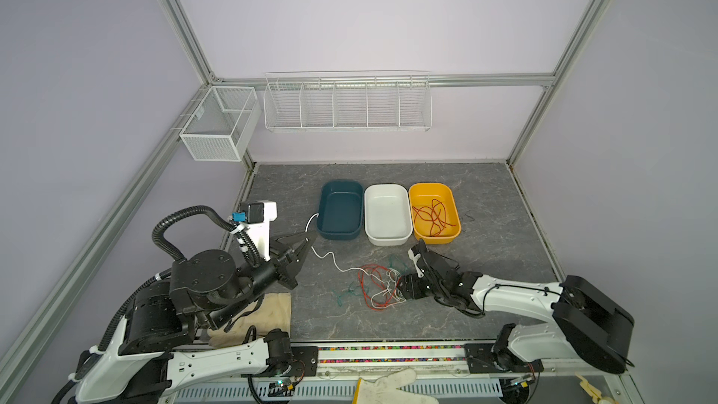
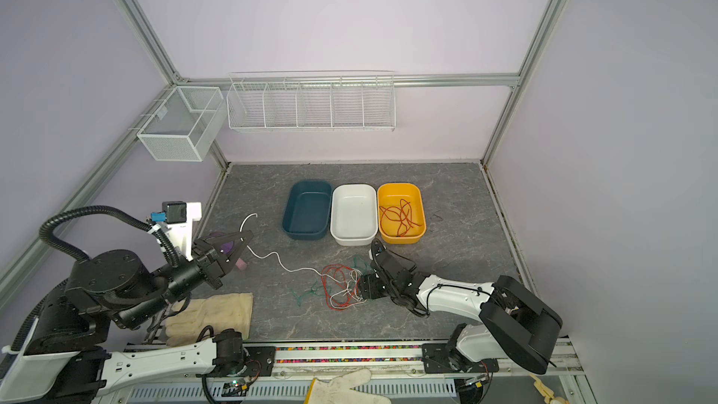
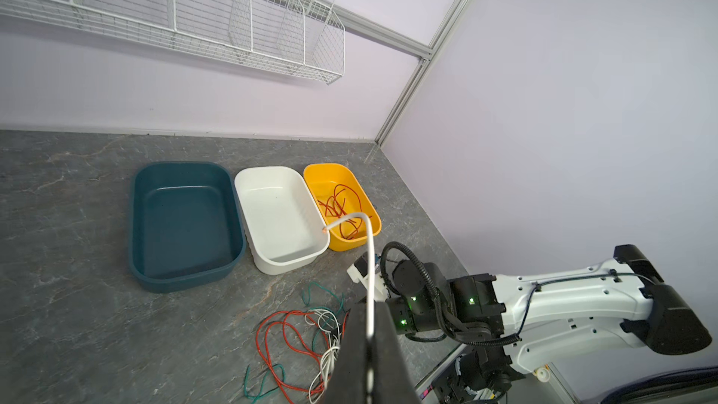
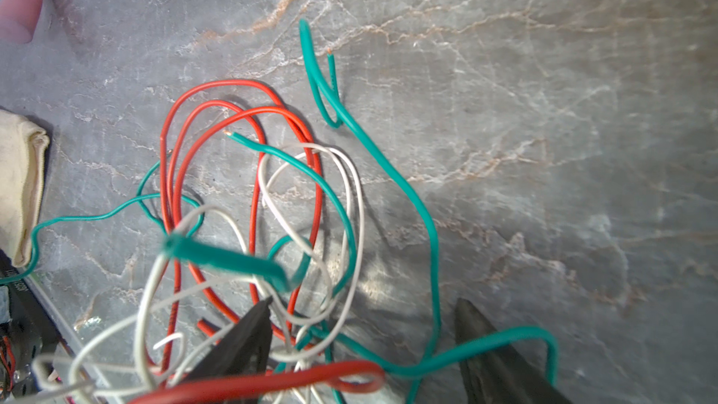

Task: Untangle the cables
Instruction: 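Lift the white wire up and away from the pile with the left gripper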

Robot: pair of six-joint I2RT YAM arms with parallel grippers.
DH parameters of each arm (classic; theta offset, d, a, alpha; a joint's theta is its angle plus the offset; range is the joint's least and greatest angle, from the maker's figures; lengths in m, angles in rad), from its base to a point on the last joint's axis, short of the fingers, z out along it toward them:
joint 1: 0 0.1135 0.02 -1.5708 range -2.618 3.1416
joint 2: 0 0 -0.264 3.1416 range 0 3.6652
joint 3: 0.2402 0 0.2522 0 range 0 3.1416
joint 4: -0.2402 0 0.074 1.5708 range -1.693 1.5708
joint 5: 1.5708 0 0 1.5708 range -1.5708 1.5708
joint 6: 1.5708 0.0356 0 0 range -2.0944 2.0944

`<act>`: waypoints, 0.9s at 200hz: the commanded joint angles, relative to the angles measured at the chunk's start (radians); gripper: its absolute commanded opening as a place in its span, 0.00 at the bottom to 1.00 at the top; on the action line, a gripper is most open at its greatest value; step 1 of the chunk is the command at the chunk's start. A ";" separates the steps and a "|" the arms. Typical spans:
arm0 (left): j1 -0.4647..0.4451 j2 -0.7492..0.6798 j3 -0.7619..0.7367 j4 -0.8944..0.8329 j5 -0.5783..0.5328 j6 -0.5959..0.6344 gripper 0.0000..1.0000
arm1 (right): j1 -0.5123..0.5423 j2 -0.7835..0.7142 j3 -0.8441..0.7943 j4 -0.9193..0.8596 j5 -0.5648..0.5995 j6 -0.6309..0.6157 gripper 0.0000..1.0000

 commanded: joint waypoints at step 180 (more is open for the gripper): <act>-0.003 0.081 0.056 0.146 -0.190 0.306 0.00 | 0.006 -0.063 -0.006 -0.148 -0.001 -0.029 0.90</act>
